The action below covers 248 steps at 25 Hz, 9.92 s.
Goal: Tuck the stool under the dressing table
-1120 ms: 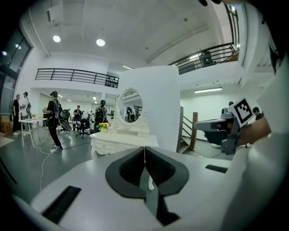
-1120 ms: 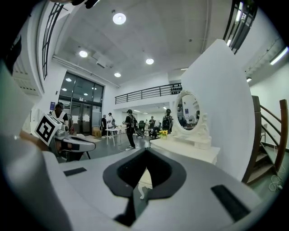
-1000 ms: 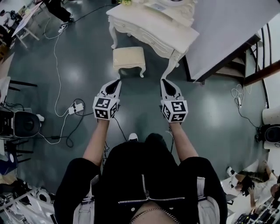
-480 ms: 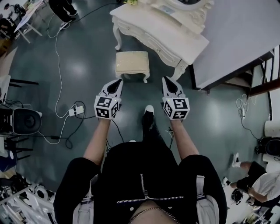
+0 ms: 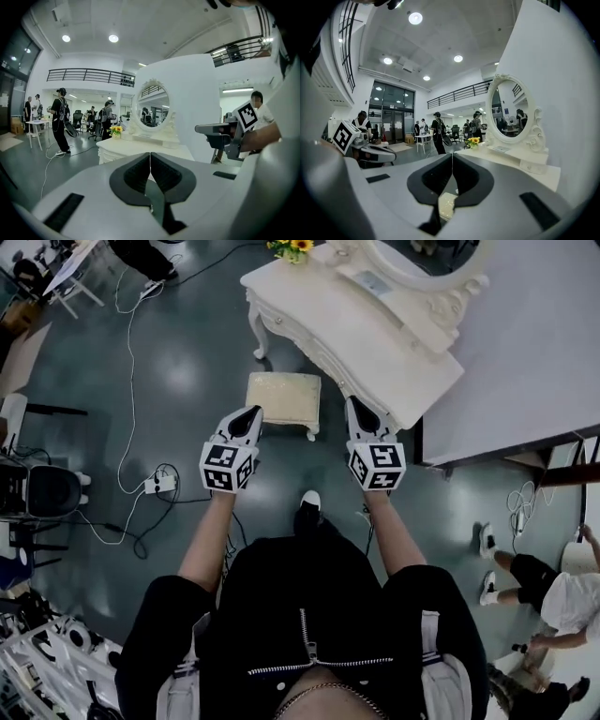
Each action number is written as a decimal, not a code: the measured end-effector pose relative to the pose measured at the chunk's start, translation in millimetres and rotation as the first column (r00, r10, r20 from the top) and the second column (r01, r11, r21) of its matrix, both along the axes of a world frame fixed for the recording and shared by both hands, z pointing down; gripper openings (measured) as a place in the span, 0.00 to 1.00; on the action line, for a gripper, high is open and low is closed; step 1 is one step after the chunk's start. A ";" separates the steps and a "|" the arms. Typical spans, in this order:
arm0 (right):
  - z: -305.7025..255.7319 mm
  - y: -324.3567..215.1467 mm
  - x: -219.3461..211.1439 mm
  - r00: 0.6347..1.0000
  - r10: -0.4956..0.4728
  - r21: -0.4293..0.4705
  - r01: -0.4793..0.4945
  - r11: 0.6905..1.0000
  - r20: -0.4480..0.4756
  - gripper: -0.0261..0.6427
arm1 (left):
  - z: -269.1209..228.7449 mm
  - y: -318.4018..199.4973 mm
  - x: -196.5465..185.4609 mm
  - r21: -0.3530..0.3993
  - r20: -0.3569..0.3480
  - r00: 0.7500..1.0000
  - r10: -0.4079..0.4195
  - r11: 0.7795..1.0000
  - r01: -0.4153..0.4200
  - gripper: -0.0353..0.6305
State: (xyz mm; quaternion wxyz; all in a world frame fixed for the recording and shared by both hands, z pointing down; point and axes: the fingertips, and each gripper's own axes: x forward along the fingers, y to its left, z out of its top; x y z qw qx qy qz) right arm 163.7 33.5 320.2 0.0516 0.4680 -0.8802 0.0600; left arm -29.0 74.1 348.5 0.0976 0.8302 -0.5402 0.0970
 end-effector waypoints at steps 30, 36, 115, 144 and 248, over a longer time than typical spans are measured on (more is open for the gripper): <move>-1.1 -109.8 -16.9 0.999 -0.036 0.053 0.037 0.998 -0.029 0.04 | 14.1 -105.0 -7.6 -0.029 -0.027 0.999 -0.024 0.999 0.024 0.09; 15.1 -123.3 -23.9 0.997 -0.053 0.015 0.053 0.998 -0.053 0.04 | 28.5 -124.0 -8.2 -0.059 -0.034 0.999 -0.014 0.998 0.012 0.09; 378.9 -154.7 -130.8 0.973 -0.163 -0.514 0.058 0.856 -0.162 0.05 | 612.5 -173.0 -132.6 -0.804 -0.528 0.404 -0.747 0.592 0.044 0.55; 412.4 -159.4 -126.0 0.976 -0.153 -0.574 0.036 0.818 -0.158 0.05 | 637.7 -221.2 -125.7 -0.799 -0.574 0.325 -0.752 0.601 -0.023 0.44; 186.9 -197.5 -83.6 0.992 0.011 -0.342 -0.055 0.938 -0.129 0.04 | 232.4 -300.4 -32.2 -0.337 -0.180 0.982 0.061 0.934 -0.120 0.09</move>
